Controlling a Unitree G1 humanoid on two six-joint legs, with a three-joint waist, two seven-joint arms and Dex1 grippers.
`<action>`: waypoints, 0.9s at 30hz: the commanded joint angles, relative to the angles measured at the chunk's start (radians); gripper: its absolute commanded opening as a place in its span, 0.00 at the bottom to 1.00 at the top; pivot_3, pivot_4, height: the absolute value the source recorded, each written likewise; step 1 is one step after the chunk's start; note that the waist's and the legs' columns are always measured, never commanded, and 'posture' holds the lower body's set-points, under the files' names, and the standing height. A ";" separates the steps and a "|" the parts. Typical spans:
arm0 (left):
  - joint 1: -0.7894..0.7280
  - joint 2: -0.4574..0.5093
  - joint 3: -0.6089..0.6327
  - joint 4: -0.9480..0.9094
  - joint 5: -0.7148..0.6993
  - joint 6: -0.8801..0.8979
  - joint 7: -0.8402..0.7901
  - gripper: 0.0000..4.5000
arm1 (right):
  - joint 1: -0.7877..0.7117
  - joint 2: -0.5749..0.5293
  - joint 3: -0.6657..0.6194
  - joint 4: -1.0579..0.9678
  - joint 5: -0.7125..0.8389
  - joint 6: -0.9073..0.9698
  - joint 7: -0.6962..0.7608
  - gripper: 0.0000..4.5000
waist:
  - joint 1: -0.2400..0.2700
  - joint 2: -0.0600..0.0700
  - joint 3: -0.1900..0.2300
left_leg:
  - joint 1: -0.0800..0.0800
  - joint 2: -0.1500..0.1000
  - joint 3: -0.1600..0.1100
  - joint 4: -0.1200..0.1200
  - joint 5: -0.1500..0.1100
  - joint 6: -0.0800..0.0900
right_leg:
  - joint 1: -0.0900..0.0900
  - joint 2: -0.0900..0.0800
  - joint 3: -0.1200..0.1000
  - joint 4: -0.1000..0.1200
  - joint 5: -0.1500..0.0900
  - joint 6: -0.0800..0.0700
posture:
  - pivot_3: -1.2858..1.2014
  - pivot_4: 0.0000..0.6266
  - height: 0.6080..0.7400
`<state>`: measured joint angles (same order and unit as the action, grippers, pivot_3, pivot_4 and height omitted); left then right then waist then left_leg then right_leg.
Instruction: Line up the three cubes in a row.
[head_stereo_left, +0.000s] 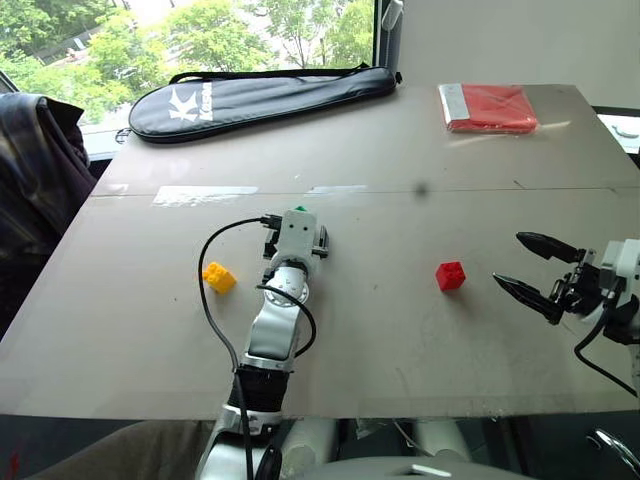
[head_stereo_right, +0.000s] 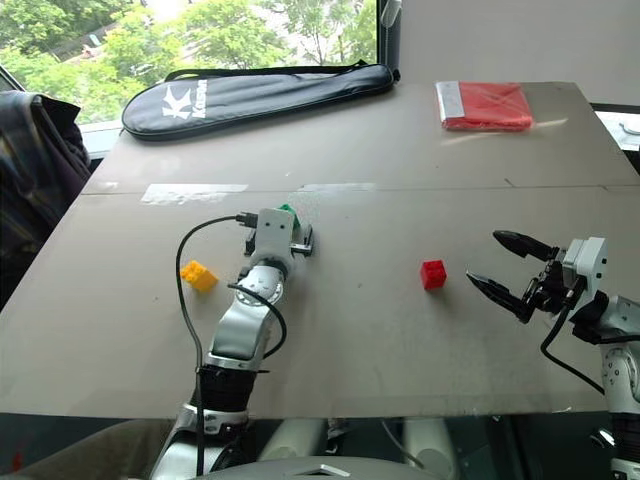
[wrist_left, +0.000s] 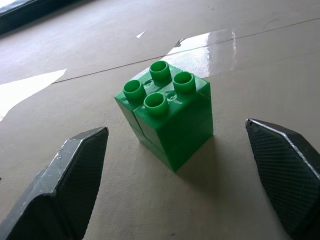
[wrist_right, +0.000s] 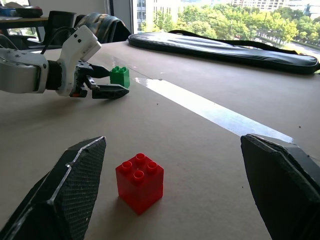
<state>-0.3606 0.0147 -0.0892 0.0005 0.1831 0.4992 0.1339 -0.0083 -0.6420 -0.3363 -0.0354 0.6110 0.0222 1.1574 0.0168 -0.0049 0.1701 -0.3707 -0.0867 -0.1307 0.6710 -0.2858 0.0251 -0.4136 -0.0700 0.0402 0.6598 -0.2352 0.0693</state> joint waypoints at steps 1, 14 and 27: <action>-0.027 -0.039 0.002 0.040 0.021 0.050 0.050 1.00 | -0.001 -0.020 -0.042 -0.037 0.020 -0.004 -0.006 0.98 | 0.000 0.000 0.000 | 0.000 0.000 0.000 0.000 0.000 0.000 | 0.000 0.000 0.000 0.000 0.000 0.000 | 0.52 0.24 0.79; -0.056 -0.153 0.092 0.001 0.024 0.234 0.170 1.00 | -0.010 -0.032 -0.048 -0.072 0.063 0.037 -0.005 0.98 | -0.003 -0.001 -0.001 | 0.002 0.000 0.000 0.000 0.000 -0.001 | 0.002 0.000 0.000 0.001 0.000 0.001 | 0.52 0.24 0.79; -0.054 -0.170 0.096 -0.036 0.024 0.293 0.196 0.25 | -0.010 -0.024 -0.030 -0.099 0.089 0.077 0.038 1.00 | -0.004 -0.001 -0.001 | 0.002 0.000 0.001 0.000 0.000 -0.001 | 0.002 0.001 0.001 0.001 0.000 0.001 | 0.52 0.24 0.79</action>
<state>-0.4358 -0.1507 -0.0105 -0.0341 0.1964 0.7592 0.3097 -0.0101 -0.6618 -0.3603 -0.1043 0.6890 0.1051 1.1911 0.0128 -0.0057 0.1693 -0.3684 -0.0864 -0.1300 0.6711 -0.2855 0.0242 -0.4116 -0.0695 0.0408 0.6604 -0.2354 0.0703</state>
